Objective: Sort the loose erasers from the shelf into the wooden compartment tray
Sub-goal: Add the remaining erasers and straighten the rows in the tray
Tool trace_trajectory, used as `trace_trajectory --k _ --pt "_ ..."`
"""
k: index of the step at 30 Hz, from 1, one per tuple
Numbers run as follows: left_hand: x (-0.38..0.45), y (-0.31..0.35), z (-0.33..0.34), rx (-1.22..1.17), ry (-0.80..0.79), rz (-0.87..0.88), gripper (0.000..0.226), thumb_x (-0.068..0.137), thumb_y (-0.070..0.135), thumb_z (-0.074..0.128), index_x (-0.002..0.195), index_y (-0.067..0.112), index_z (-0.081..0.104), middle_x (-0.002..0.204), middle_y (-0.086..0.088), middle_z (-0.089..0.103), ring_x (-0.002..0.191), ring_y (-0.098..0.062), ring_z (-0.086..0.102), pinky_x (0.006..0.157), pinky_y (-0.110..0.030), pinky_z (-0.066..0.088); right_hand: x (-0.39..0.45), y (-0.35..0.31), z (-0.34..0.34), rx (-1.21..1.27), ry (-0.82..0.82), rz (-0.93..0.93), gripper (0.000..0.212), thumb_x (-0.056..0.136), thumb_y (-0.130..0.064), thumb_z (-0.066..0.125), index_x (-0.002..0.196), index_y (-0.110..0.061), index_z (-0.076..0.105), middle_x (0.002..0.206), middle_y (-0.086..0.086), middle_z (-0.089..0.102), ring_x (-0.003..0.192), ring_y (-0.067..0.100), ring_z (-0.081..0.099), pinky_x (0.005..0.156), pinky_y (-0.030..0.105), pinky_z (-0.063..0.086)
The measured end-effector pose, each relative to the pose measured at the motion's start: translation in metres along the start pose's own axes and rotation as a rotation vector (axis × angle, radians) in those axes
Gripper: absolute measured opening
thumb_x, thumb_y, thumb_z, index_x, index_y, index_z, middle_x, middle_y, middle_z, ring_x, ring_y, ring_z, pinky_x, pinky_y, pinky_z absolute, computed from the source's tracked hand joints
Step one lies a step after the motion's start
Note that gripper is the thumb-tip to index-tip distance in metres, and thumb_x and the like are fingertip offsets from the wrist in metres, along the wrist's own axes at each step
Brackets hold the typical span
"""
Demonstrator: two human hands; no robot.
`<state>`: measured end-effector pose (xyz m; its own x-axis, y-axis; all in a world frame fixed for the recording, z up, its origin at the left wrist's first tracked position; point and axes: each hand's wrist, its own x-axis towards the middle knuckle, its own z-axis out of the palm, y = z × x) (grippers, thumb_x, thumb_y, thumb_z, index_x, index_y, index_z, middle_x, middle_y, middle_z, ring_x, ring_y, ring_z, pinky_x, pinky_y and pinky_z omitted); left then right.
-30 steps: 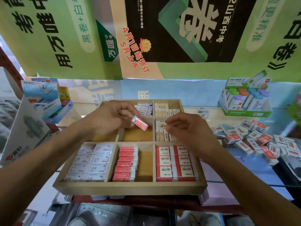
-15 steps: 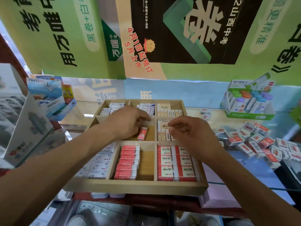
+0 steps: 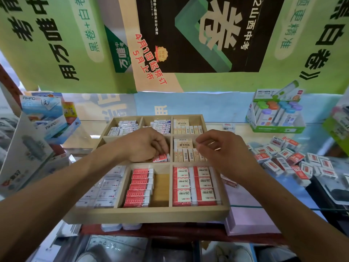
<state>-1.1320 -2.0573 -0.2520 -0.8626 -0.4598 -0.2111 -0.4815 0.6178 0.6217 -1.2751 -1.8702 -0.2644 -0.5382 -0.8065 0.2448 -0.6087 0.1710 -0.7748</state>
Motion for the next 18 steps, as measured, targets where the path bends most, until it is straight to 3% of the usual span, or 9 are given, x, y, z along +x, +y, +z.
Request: trace_trajectory --k 5,7,10,14,18 --pt "0.000 -0.005 0.001 -0.053 -0.042 0.002 0.059 0.072 -0.021 0.039 0.074 0.026 0.075 0.087 -0.001 0.074 0.092 -0.018 0.068 0.090 -0.036 0.052 -0.006 0.008 -0.011 0.005 0.011 0.017 0.008 0.088 -0.023 0.065 0.093 -0.027 0.069 0.085 -0.018 0.067 0.081 -0.009 0.062 0.059 0.006 0.048" --pt "-0.005 0.003 0.002 0.046 0.043 0.043 0.048 0.078 -0.014 0.043 0.082 0.024 0.072 0.089 0.003 0.072 0.087 -0.008 0.067 0.084 -0.024 0.054 -0.009 0.012 -0.016 -0.026 0.008 0.018 0.009 0.087 -0.024 0.066 0.093 -0.030 0.069 0.085 -0.018 0.067 0.079 -0.006 0.063 0.061 0.009 0.051" --pt "-0.013 0.023 0.005 0.177 0.251 0.210 0.031 0.085 -0.003 0.054 0.086 0.024 0.070 0.086 0.011 0.069 0.074 0.009 0.060 0.066 -0.002 0.040 -0.014 0.014 -0.026 -0.053 0.024 0.028 0.010 0.087 -0.023 0.066 0.092 -0.032 0.068 0.085 -0.017 0.068 0.077 -0.004 0.064 0.063 0.012 0.052" --pt "-0.011 0.050 0.014 0.104 0.306 0.347 0.028 0.086 0.003 0.061 0.083 0.030 0.068 0.083 0.013 0.069 0.078 0.003 0.061 0.067 -0.008 0.042 -0.022 0.015 -0.043 -0.059 0.073 0.029 0.011 0.088 -0.021 0.065 0.094 -0.030 0.068 0.084 -0.017 0.067 0.076 -0.006 0.062 0.060 0.008 0.049" --pt "0.005 0.088 0.033 0.082 0.240 0.406 0.027 0.084 -0.001 0.060 0.085 0.023 0.071 0.080 0.016 0.067 0.077 0.009 0.060 0.066 -0.003 0.043 -0.029 0.024 -0.063 -0.099 0.120 0.035 0.012 0.087 -0.018 0.066 0.096 -0.024 0.071 0.085 -0.013 0.069 0.076 0.000 0.064 0.066 0.008 0.048"
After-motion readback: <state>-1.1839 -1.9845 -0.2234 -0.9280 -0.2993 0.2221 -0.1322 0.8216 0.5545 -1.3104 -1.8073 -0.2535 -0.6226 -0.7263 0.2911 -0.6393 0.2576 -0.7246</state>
